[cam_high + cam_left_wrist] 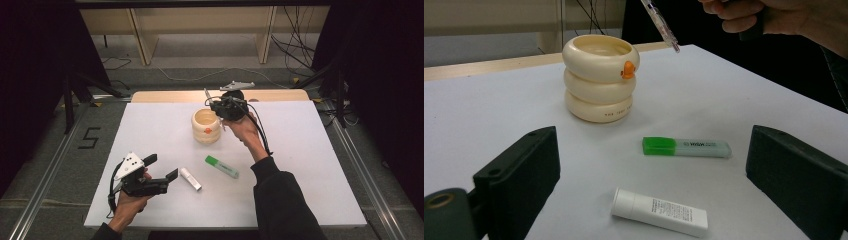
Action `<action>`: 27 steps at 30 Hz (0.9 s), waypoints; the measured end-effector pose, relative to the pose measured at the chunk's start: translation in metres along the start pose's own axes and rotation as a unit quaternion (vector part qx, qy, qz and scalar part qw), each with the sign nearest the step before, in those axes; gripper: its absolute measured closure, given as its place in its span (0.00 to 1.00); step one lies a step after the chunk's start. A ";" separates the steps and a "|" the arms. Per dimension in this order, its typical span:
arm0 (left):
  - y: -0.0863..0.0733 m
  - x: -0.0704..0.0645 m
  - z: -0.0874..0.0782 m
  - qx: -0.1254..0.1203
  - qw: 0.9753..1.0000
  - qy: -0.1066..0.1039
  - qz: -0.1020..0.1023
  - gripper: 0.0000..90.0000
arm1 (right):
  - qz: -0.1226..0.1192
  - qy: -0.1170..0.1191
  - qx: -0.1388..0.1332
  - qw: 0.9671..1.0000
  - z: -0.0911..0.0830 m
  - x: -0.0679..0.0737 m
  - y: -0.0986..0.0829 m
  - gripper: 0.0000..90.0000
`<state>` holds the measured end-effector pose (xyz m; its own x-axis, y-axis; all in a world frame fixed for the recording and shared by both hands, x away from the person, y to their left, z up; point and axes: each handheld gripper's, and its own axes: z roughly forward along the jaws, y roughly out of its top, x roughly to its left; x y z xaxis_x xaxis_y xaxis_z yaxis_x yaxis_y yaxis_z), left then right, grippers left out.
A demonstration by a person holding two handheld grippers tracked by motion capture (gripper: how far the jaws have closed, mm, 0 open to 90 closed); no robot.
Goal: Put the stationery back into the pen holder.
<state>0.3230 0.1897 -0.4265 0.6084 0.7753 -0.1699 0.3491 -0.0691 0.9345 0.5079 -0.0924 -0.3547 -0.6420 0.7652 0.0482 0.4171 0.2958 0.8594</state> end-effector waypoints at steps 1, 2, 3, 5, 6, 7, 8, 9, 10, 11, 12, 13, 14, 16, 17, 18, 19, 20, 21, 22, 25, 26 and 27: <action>0.000 0.000 0.000 -0.001 1.000 0.001 0.000 0.07 | 0.001 0.000 0.000 1.000 0.001 0.001 0.001 0.89; 0.000 0.000 0.000 -0.001 1.000 0.000 0.000 0.07 | 0.002 0.001 -0.001 1.000 0.003 0.001 0.002 0.89; 0.000 0.000 0.000 -0.001 1.000 0.000 0.000 0.07 | 0.001 -0.001 0.000 1.000 0.005 0.002 0.004 0.89; 0.000 0.000 0.000 0.000 1.000 0.000 0.000 0.07 | 0.000 -0.003 0.002 1.000 0.008 0.003 0.006 0.89; 0.000 0.000 0.000 -0.003 1.000 0.001 -0.003 0.07 | -0.003 -0.003 0.000 1.000 0.009 0.003 0.007 0.89; 0.000 0.000 0.000 -0.003 1.000 0.000 -0.003 0.07 | -0.002 -0.003 -0.001 1.000 0.011 0.004 0.008 0.89; 0.000 0.000 0.000 -0.001 1.000 0.000 -0.001 0.07 | -0.003 -0.003 -0.001 1.000 0.012 0.004 0.009 0.89; 0.000 0.000 0.000 -0.001 1.000 0.000 -0.001 0.07 | -0.005 -0.004 -0.001 1.000 0.013 0.004 0.009 0.89; 0.000 0.000 0.000 -0.001 1.000 -0.001 -0.001 0.07 | -0.005 -0.006 -0.002 1.000 0.015 0.004 0.010 0.89; 0.000 -0.001 0.000 -0.002 1.000 -0.002 -0.001 0.07 | -0.002 -0.008 0.000 1.000 0.016 0.004 0.011 0.89; 0.000 -0.001 0.000 -0.002 1.000 -0.002 -0.001 0.07 | -0.004 -0.008 -0.002 1.000 0.017 0.003 0.012 0.89; 0.000 -0.001 0.000 -0.002 1.000 -0.001 -0.001 0.07 | 0.000 -0.008 -0.001 1.000 0.018 0.003 0.012 0.89; 0.000 0.000 0.000 -0.001 1.000 -0.002 -0.001 0.07 | 0.002 -0.009 -0.001 1.000 0.019 0.003 0.013 0.89; 0.000 0.000 0.000 -0.003 1.000 -0.001 -0.003 0.07 | -0.002 -0.011 -0.002 1.000 0.021 0.003 0.014 0.89; 0.000 0.000 0.000 -0.004 1.000 0.000 -0.003 0.07 | -0.001 -0.010 -0.001 1.000 0.022 0.003 0.014 0.89; 0.000 0.000 0.000 -0.003 1.000 -0.001 -0.002 0.07 | -0.003 -0.010 -0.001 1.000 0.023 0.004 0.014 0.89; 0.000 0.000 0.000 -0.004 1.000 0.000 -0.003 0.07 | -0.001 -0.011 -0.001 1.000 0.024 0.004 0.015 0.89; 0.000 0.000 0.000 -0.004 1.000 0.000 -0.003 0.07 | 0.000 -0.011 -0.001 1.000 0.024 0.004 0.015 0.89; 0.000 0.000 0.000 -0.004 1.000 0.000 -0.003 0.07 | 0.001 -0.010 -0.002 1.000 0.025 0.003 0.016 0.89; 0.000 0.000 0.000 -0.003 1.000 -0.001 -0.003 0.07 | 0.004 -0.010 -0.001 1.000 0.025 0.003 0.016 0.89; 0.000 0.000 0.000 -0.004 1.000 -0.001 -0.003 0.07 | 0.006 -0.010 -0.003 1.000 0.027 0.002 0.019 0.89; 0.000 0.000 0.000 -0.005 1.000 -0.001 -0.004 0.07 | 0.006 -0.011 -0.004 1.000 0.028 0.002 0.020 0.89; 0.000 0.000 0.000 -0.004 1.000 -0.001 -0.002 0.07 | 0.007 -0.012 -0.004 1.000 0.028 0.003 0.021 0.89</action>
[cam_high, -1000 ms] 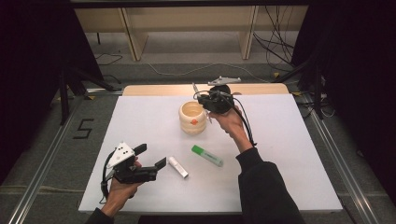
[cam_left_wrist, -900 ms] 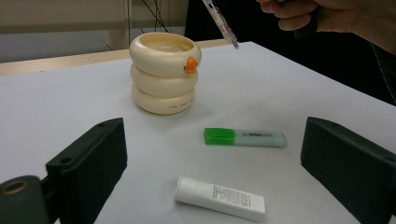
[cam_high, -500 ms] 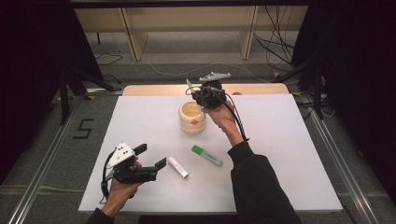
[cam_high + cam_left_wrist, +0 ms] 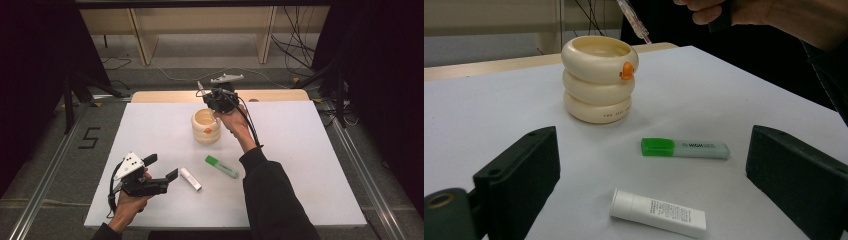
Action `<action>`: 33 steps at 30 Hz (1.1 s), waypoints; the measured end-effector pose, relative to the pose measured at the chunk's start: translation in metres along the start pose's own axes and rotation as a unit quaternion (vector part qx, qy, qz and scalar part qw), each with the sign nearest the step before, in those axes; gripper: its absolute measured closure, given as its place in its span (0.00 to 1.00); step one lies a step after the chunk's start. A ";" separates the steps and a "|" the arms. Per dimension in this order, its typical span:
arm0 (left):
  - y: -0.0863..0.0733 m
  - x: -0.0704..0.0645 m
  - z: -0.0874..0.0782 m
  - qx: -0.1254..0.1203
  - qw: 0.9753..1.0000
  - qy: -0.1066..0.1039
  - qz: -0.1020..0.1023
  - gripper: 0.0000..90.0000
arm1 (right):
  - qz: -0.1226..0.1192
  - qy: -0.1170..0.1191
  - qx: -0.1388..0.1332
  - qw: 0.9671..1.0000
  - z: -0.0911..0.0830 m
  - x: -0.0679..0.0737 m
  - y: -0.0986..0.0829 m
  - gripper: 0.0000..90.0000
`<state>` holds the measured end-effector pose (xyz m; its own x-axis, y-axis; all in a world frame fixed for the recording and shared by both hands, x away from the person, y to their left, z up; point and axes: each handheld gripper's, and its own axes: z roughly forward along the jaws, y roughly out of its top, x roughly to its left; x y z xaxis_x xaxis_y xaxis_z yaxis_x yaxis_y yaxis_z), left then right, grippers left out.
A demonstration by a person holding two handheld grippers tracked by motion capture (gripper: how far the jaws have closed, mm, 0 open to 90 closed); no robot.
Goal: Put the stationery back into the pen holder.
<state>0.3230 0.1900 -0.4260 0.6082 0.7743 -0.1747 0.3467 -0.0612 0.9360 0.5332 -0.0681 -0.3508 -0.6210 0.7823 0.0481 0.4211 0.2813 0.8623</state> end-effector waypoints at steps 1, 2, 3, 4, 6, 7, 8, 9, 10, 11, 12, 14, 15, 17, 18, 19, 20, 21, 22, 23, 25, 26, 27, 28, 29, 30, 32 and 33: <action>0.000 0.000 0.000 0.000 1.000 0.000 0.000 0.07 | 0.001 -0.001 0.000 1.000 0.001 0.000 0.001 0.89; 0.000 0.000 0.000 0.000 1.000 0.000 -0.001 0.07 | 0.000 -0.002 -0.001 1.000 0.002 0.001 0.002 0.89; 0.000 0.000 0.000 -0.001 1.000 0.001 -0.001 0.07 | -0.001 -0.001 -0.004 1.000 0.002 0.002 0.003 0.89; 0.000 0.000 0.000 -0.002 1.000 0.000 -0.002 0.07 | -0.001 0.000 -0.007 1.000 0.002 0.003 0.004 0.89; 0.000 0.000 0.000 -0.002 1.000 0.000 -0.001 0.07 | -0.002 0.000 -0.012 1.000 0.004 0.005 0.006 0.89; 0.000 0.000 0.000 0.000 1.000 0.000 0.000 0.07 | -0.004 -0.001 -0.012 1.000 0.005 0.005 0.007 0.89; 0.000 -0.001 0.000 -0.002 1.000 -0.001 -0.002 0.07 | -0.002 -0.003 -0.010 1.000 0.007 0.005 0.007 0.89; 0.000 -0.001 0.000 -0.001 1.000 -0.001 -0.001 0.07 | -0.001 -0.003 -0.010 1.000 0.009 0.005 0.007 0.89; 0.000 -0.001 0.000 -0.002 1.000 -0.001 -0.001 0.07 | 0.001 -0.003 -0.009 1.000 0.011 0.005 0.008 0.89; 0.000 -0.001 0.000 -0.003 1.000 -0.001 -0.002 0.07 | 0.002 -0.004 -0.010 1.000 0.012 0.005 0.008 0.89; 0.000 -0.001 0.000 -0.003 1.000 -0.002 -0.003 0.07 | 0.003 -0.003 -0.010 1.000 0.013 0.005 0.008 0.89; 0.000 -0.001 0.000 -0.002 1.000 -0.002 -0.001 0.07 | 0.001 -0.005 -0.007 1.000 0.017 0.007 0.009 0.89; 0.000 -0.001 0.000 -0.002 1.000 -0.002 -0.002 0.07 | 0.001 -0.005 -0.007 1.000 0.018 0.007 0.009 0.89; 0.000 -0.001 0.000 -0.001 1.000 -0.003 -0.001 0.07 | 0.002 -0.006 -0.011 1.000 0.020 0.008 0.010 0.89; 0.000 -0.001 0.000 0.000 1.000 -0.003 -0.001 0.07 | 0.004 -0.006 -0.012 1.000 0.021 0.009 0.010 0.89; 0.000 -0.001 0.000 0.000 1.000 -0.003 -0.001 0.07 | 0.003 -0.006 -0.011 1.000 0.022 0.009 0.010 0.89; 0.000 -0.001 0.000 0.000 1.000 -0.003 0.000 0.07 | 0.006 -0.006 -0.010 1.000 0.024 0.009 0.009 0.89; 0.000 -0.001 0.000 -0.002 1.000 -0.003 -0.002 0.07 | 0.004 -0.007 -0.008 1.000 0.025 0.009 0.009 0.89; 0.000 -0.001 0.000 -0.003 1.000 -0.003 -0.003 0.07 | 0.003 -0.007 -0.005 1.000 0.027 0.010 0.008 0.89; 0.000 -0.001 0.000 -0.002 1.000 -0.003 -0.003 0.07 | 0.004 -0.008 -0.004 1.000 0.028 0.010 0.007 0.89; 0.000 -0.001 0.000 -0.002 1.000 -0.003 -0.003 0.07 | 0.005 -0.009 -0.002 1.000 0.029 0.010 0.006 0.89; 0.000 -0.001 0.000 -0.001 1.000 -0.004 -0.002 0.07 | 0.005 -0.009 -0.002 1.000 0.030 0.009 0.006 0.89; 0.000 -0.001 0.000 -0.002 1.000 -0.004 -0.002 0.07 | 0.005 -0.011 -0.003 1.000 0.031 0.010 0.006 0.89; 0.000 -0.001 0.000 -0.003 1.000 -0.003 -0.004 0.07 | 0.005 -0.011 -0.003 1.000 0.031 0.010 0.005 0.89; 0.000 -0.001 0.000 -0.002 1.000 -0.003 -0.003 0.07 | 0.004 -0.010 -0.002 1.000 0.032 0.010 0.005 0.89; 0.000 0.000 0.000 -0.003 1.000 -0.002 -0.004 0.07 | 0.005 -0.010 0.000 1.000 0.033 0.010 0.004 0.89; 0.000 0.000 0.000 -0.003 1.000 -0.002 -0.004 0.07 | 0.006 -0.011 0.001 1.000 0.034 0.010 0.003 0.89; 0.000 -0.001 0.000 -0.004 1.000 -0.002 -0.005 0.07 | 0.007 -0.011 0.001 1.000 0.035 0.010 0.003 0.89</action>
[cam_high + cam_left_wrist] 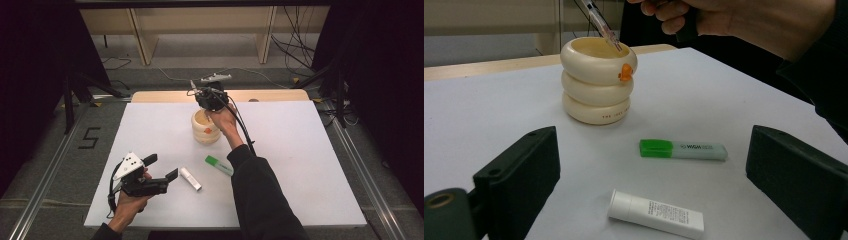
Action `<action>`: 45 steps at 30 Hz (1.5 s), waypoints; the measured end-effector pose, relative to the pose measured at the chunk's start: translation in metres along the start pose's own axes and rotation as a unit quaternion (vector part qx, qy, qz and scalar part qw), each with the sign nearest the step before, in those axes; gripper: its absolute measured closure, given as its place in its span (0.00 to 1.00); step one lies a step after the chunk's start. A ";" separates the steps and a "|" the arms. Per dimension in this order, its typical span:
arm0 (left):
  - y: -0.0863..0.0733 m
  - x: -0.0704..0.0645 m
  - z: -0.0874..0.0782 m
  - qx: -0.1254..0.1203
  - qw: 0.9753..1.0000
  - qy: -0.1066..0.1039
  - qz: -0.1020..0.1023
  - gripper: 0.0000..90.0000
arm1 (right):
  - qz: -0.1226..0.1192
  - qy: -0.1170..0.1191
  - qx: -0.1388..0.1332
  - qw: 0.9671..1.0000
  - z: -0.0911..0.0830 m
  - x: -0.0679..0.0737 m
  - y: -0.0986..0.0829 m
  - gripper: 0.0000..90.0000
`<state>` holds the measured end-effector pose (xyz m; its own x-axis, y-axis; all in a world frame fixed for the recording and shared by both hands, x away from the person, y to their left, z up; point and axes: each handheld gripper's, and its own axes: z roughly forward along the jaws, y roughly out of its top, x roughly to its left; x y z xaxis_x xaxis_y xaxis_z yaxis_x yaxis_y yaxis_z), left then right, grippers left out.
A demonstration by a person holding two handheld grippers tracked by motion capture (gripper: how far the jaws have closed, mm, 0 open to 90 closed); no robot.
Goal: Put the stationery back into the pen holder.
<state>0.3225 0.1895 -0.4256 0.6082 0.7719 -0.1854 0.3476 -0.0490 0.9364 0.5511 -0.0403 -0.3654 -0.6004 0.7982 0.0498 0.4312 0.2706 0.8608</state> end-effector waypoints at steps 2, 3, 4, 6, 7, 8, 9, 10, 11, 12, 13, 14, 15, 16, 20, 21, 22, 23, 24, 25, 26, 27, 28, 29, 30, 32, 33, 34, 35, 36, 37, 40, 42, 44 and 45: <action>0.000 0.000 0.000 0.000 1.000 -0.001 0.001 0.07 | 0.002 -0.001 0.003 1.000 0.001 0.001 -0.001 0.89; 0.000 0.000 0.000 0.000 1.000 -0.001 0.000 0.07 | 0.000 0.000 0.004 1.000 0.002 0.001 -0.002 0.89; 0.000 0.000 0.000 0.000 1.000 -0.001 0.001 0.07 | 0.000 0.001 0.005 1.000 0.002 0.001 -0.002 0.89; 0.000 0.000 0.000 0.000 1.000 0.000 0.000 0.07 | -0.002 0.001 0.007 1.000 0.004 0.002 -0.004 0.89; 0.000 0.000 0.000 0.000 1.000 0.000 0.000 0.07 | 0.001 0.000 0.009 1.000 0.004 0.002 -0.004 0.89; 0.000 0.000 0.000 0.000 1.000 0.000 0.000 0.07 | -0.001 0.001 0.009 1.000 0.005 0.002 -0.005 0.89; 0.000 0.000 0.000 0.000 1.000 0.000 0.000 0.07 | -0.001 0.000 0.009 1.000 0.006 0.002 -0.006 0.89; 0.000 0.000 0.000 0.000 1.000 0.000 0.000 0.07 | 0.000 0.001 0.010 1.000 0.006 0.002 -0.006 0.89; 0.000 0.000 0.000 0.000 1.000 0.000 0.000 0.07 | 0.000 0.002 0.010 1.000 0.007 0.003 -0.007 0.89; 0.000 0.000 0.000 0.000 1.000 -0.001 0.000 0.07 | 0.001 0.001 0.011 1.000 0.007 0.003 -0.007 0.89; 0.000 0.000 0.000 0.000 1.000 0.000 0.001 0.07 | 0.002 0.002 0.012 1.000 0.008 0.004 -0.008 0.89; 0.000 0.000 0.000 0.000 1.000 -0.001 0.000 0.07 | 0.002 0.002 0.013 1.000 0.008 0.004 -0.008 0.89; 0.000 0.000 0.000 0.000 1.000 0.000 0.000 0.07 | 0.000 0.002 0.012 1.000 0.008 0.004 -0.009 0.89; 0.000 0.000 0.000 0.000 1.000 0.000 0.002 0.07 | 0.000 0.001 0.011 1.000 0.009 0.004 -0.010 0.89; 0.000 0.000 0.000 0.000 1.000 -0.001 0.000 0.07 | 0.001 -0.002 0.013 1.000 0.009 0.003 -0.011 0.89; 0.000 0.000 0.000 -0.001 1.000 -0.001 0.000 0.07 | 0.002 -0.001 0.011 1.000 0.009 0.003 -0.012 0.89; 0.000 0.000 0.000 0.000 1.000 -0.001 0.000 0.07 | 0.003 -0.001 0.011 1.000 0.009 0.002 -0.012 0.89; 0.000 0.000 0.000 0.000 1.000 -0.001 0.000 0.07 | 0.003 -0.002 0.011 1.000 0.008 0.002 -0.013 0.89; 0.000 0.000 0.000 0.001 1.000 -0.001 0.002 0.07 | 0.003 -0.003 0.012 1.000 0.008 0.002 -0.013 0.89; 0.000 0.000 0.000 0.001 1.000 -0.001 0.002 0.07 | 0.004 -0.003 0.012 1.000 0.009 0.001 -0.014 0.89; 0.000 0.000 0.000 0.001 1.000 -0.001 0.002 0.07 | 0.004 -0.004 0.012 1.000 0.009 0.001 -0.014 0.89; 0.000 -0.001 0.000 0.001 1.000 -0.001 0.003 0.07 | 0.004 -0.003 0.012 1.000 0.009 0.000 -0.016 0.89; 0.000 -0.001 0.000 0.002 1.000 -0.002 0.003 0.07 | 0.004 -0.003 0.012 1.000 0.009 0.000 -0.016 0.89; 0.000 -0.001 0.000 0.004 1.000 -0.002 0.005 0.07 | 0.005 -0.004 0.013 1.000 0.008 0.000 -0.017 0.89; 0.000 -0.001 0.001 0.004 1.000 -0.002 0.006 0.07 | 0.008 -0.002 0.012 1.000 0.009 0.000 -0.018 0.89; 0.000 -0.001 0.001 0.004 1.000 -0.001 0.006 0.07 | 0.005 -0.003 0.010 1.000 0.009 -0.001 -0.019 0.89; 0.000 -0.001 0.000 0.004 1.000 -0.002 0.005 0.07 | 0.009 -0.003 0.011 1.000 0.009 0.000 -0.020 0.89; 0.000 0.000 0.000 0.003 1.000 -0.001 0.005 0.07 | 0.007 -0.005 0.010 1.000 0.010 -0.001 -0.020 0.89; 0.000 -0.001 0.000 0.002 1.000 -0.001 0.004 0.07 | 0.006 -0.008 0.008 1.000 0.010 0.000 -0.021 0.89; 0.000 -0.001 0.000 0.002 1.000 -0.001 0.004 0.07 | 0.006 -0.008 0.006 1.000 0.010 0.000 -0.021 0.89; 0.000 -0.001 0.000 0.001 1.000 -0.001 0.003 0.07 | 0.008 -0.006 0.007 1.000 0.010 0.000 -0.022 0.89; 0.000 -0.001 0.000 0.001 1.000 -0.001 0.004 0.07 | 0.008 -0.007 0.007 1.000 0.011 0.000 -0.024 0.89; 0.000 -0.001 0.000 0.001 1.000 -0.001 0.003 0.07 | 0.010 -0.006 0.009 1.000 0.012 0.000 -0.026 0.89; 0.000 -0.001 0.000 0.001 1.000 -0.001 0.003 0.07 | 0.010 -0.007 0.009 1.000 0.013 -0.001 -0.029 0.89; 0.000 -0.001 0.000 0.001 1.000 -0.001 0.004 0.07 | 0.012 -0.006 0.011 1.000 0.013 -0.001 -0.030 0.88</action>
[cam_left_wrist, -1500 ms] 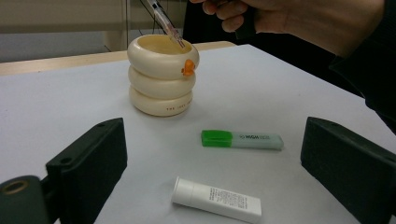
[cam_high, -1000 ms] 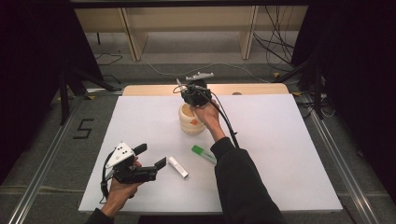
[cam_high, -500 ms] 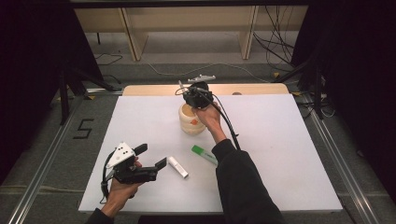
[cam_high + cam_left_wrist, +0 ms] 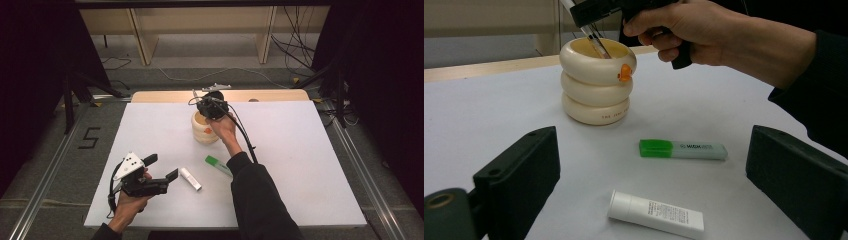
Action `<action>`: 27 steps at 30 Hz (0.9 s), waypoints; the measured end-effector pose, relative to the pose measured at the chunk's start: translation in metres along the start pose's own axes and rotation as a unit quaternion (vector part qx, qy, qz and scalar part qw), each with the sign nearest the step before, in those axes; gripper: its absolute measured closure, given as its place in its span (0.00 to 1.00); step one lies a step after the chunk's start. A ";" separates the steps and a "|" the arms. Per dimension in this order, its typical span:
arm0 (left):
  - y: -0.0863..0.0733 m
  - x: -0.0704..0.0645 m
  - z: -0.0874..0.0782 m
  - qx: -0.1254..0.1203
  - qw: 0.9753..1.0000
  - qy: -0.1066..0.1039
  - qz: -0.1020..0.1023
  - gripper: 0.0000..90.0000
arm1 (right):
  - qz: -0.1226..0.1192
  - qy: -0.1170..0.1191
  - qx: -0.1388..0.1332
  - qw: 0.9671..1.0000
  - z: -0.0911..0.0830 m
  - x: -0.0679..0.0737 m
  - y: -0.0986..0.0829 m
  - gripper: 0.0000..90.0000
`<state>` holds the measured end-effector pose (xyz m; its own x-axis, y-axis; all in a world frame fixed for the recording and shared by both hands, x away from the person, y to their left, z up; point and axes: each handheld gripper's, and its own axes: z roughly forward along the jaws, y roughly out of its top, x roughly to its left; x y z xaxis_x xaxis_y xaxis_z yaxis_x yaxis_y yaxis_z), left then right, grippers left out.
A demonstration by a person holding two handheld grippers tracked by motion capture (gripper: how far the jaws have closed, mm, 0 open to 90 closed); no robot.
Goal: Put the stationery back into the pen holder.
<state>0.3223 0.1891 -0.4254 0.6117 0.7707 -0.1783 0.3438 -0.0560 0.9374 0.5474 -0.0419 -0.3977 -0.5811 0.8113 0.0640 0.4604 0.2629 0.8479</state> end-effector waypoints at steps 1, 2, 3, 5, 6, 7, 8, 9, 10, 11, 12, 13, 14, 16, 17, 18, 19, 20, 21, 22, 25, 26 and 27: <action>0.000 0.000 0.000 0.000 1.000 0.000 -0.001 0.07 | 0.002 -0.001 0.002 1.000 0.000 0.000 -0.001 0.88; 0.000 0.000 0.000 0.000 1.000 0.000 -0.001 0.07 | 0.002 -0.001 0.001 1.000 0.001 -0.001 -0.002 0.88; 0.000 0.000 0.000 0.000 1.000 0.000 0.000 0.07 | 0.002 -0.002 0.002 1.000 0.001 -0.001 -0.003 0.88; 0.000 0.000 0.000 0.000 1.000 0.000 0.000 0.07 | 0.004 -0.002 0.002 1.000 0.000 -0.002 -0.004 0.88; 0.000 0.000 0.000 0.001 1.000 0.000 0.000 0.07 | 0.003 -0.001 0.002 1.000 0.000 -0.002 -0.004 0.88; 0.000 0.000 0.000 0.001 1.000 0.000 0.001 0.07 | 0.004 -0.001 0.003 1.000 0.000 -0.002 -0.005 0.88; 0.000 0.000 0.000 0.000 1.000 0.000 0.000 0.07 | 0.004 0.001 0.005 1.000 0.000 -0.002 -0.006 0.87; 0.000 0.000 0.000 0.000 1.000 0.000 0.000 0.07 | 0.004 0.003 0.008 1.000 0.000 -0.003 -0.006 0.83; 0.000 0.000 0.000 0.000 1.000 0.000 -0.002 0.07 | 0.006 0.006 0.009 1.000 -0.002 -0.003 -0.007 0.77; 0.000 0.000 0.000 0.000 1.000 0.001 -0.002 0.07 | 0.010 0.007 0.008 1.000 -0.003 -0.003 -0.006 0.69; 0.000 0.000 0.000 0.000 1.000 0.001 -0.001 0.07 | 0.012 0.008 0.010 1.000 -0.005 -0.004 -0.006 0.67; 0.000 0.000 0.000 0.000 1.000 0.001 -0.002 0.07 | 0.013 0.014 0.010 1.000 -0.008 -0.005 -0.005 0.66; 0.000 0.000 0.000 -0.001 1.000 0.001 -0.001 0.07 | 0.011 0.014 0.007 1.000 -0.011 -0.006 -0.004 0.64; 0.000 0.001 0.000 0.000 1.000 0.001 -0.001 0.07 | 0.006 0.016 -0.001 1.000 -0.019 -0.008 -0.001 0.58; 0.000 0.001 0.000 0.000 1.000 0.001 -0.001 0.07 | 0.004 0.015 0.000 1.000 -0.023 -0.009 0.000 0.56; 0.000 0.001 0.000 0.002 1.000 0.002 0.001 0.07 | 0.001 0.018 -0.003 1.000 -0.028 -0.010 0.001 0.56; 0.000 0.001 0.000 0.002 1.000 0.002 0.001 0.07 | 0.000 0.020 -0.006 1.000 -0.032 -0.011 0.002 0.55; 0.000 0.001 0.000 0.002 1.000 0.002 0.000 0.07 | -0.001 0.023 -0.007 1.000 -0.037 -0.012 0.002 0.53; 0.000 0.001 0.000 0.002 1.000 0.002 0.001 0.07 | 0.000 0.024 -0.006 1.000 -0.042 -0.012 0.003 0.50; 0.000 0.001 0.000 0.002 1.000 0.003 0.001 0.07 | -0.001 0.026 -0.004 1.000 -0.045 -0.012 0.003 0.49; -0.001 0.001 0.001 0.002 1.000 0.003 -0.001 0.07 | -0.010 0.040 -0.001 0.999 -0.057 -0.013 0.002 0.47; -0.001 0.001 0.001 0.002 1.000 0.003 -0.001 0.07 | -0.011 0.047 0.004 0.999 -0.061 -0.013 0.001 0.45; -0.001 0.001 0.001 0.002 1.000 0.003 -0.001 0.07 | -0.011 0.051 0.010 0.999 -0.062 -0.013 0.000 0.44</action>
<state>0.3232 0.1893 -0.4263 0.6062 0.7750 -0.1785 0.3486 -0.0572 0.9355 0.5133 -0.0851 -0.3653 -0.6568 0.7475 0.0994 0.4590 0.2917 0.8392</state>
